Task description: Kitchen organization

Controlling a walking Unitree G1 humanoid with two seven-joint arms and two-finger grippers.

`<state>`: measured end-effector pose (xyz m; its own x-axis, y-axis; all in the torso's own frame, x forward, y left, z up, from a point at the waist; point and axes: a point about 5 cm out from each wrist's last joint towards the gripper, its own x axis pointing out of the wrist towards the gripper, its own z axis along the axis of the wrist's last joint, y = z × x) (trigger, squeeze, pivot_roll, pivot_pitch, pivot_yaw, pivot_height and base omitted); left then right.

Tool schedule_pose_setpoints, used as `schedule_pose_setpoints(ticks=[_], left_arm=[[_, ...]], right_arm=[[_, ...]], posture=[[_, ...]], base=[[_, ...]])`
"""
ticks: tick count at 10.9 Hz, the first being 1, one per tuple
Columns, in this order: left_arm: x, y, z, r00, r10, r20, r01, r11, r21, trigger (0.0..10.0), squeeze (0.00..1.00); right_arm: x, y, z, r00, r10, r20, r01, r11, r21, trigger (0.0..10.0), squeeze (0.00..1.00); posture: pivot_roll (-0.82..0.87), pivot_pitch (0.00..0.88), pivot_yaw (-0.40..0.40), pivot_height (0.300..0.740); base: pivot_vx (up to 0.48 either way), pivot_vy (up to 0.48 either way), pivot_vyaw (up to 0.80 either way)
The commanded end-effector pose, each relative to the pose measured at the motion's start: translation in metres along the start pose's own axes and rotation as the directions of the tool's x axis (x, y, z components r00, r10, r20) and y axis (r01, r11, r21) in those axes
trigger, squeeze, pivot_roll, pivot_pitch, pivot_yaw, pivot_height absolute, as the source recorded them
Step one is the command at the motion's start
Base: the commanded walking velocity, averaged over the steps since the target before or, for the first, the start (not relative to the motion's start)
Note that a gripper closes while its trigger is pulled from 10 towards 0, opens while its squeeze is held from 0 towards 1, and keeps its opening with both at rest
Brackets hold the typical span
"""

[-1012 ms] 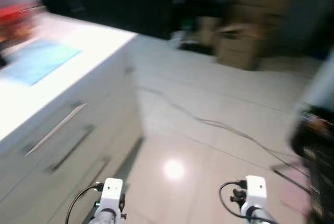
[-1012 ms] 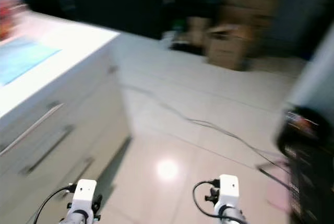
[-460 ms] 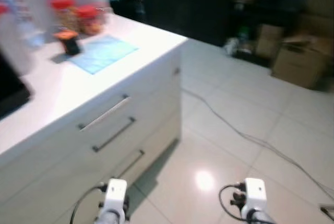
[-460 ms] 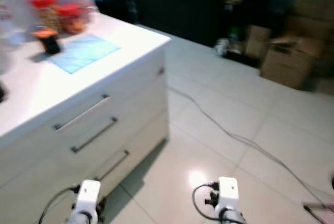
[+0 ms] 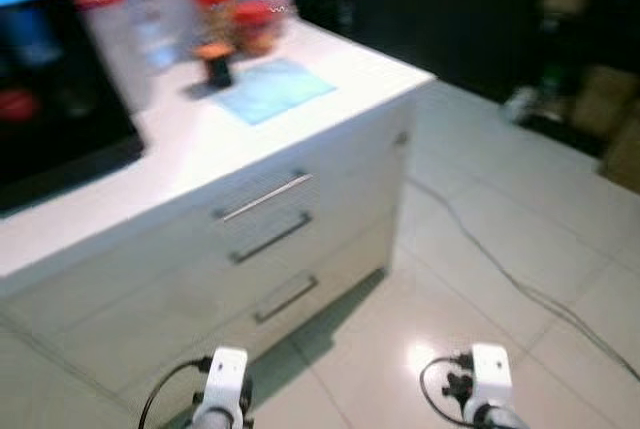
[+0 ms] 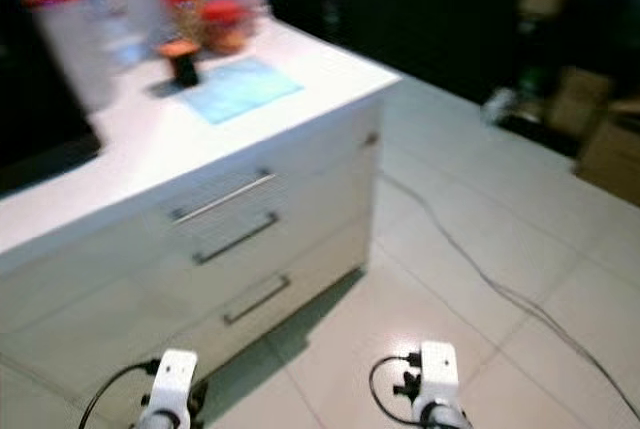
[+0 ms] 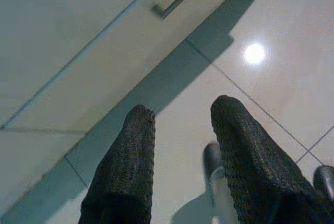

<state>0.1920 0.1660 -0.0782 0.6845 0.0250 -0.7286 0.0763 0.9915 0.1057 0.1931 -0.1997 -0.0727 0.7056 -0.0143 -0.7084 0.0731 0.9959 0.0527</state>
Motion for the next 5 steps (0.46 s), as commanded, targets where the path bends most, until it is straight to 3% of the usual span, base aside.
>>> schedule_pose_setpoints(ticks=[1, 5], left_arm=[[-0.0002, 0.0070, -0.0004, 1.000, 0.012, -0.002, -0.012, 1.000, 0.011, 10.0, 0.00], [-0.0005, 0.0068, -0.0012, 1.000, 0.012, 0.000, -0.012, 1.000, 0.015, 10.0, 0.00]], right_arm=[[0.0006, 0.0078, -0.0029, 1.000, 0.019, -0.012, -0.019, 1.000, 0.004, 10.0, 0.00], [0.0002, 0.0086, -0.0046, 1.000, 0.020, -0.017, -0.020, 1.000, 0.005, 10.0, 0.00]], posture=[[-0.06, 0.037, 0.068, 0.740], [-0.06, 0.053, 0.069, 0.740]], base=[[0.000, 0.000, 0.80], [0.000, 0.000, 0.80]])
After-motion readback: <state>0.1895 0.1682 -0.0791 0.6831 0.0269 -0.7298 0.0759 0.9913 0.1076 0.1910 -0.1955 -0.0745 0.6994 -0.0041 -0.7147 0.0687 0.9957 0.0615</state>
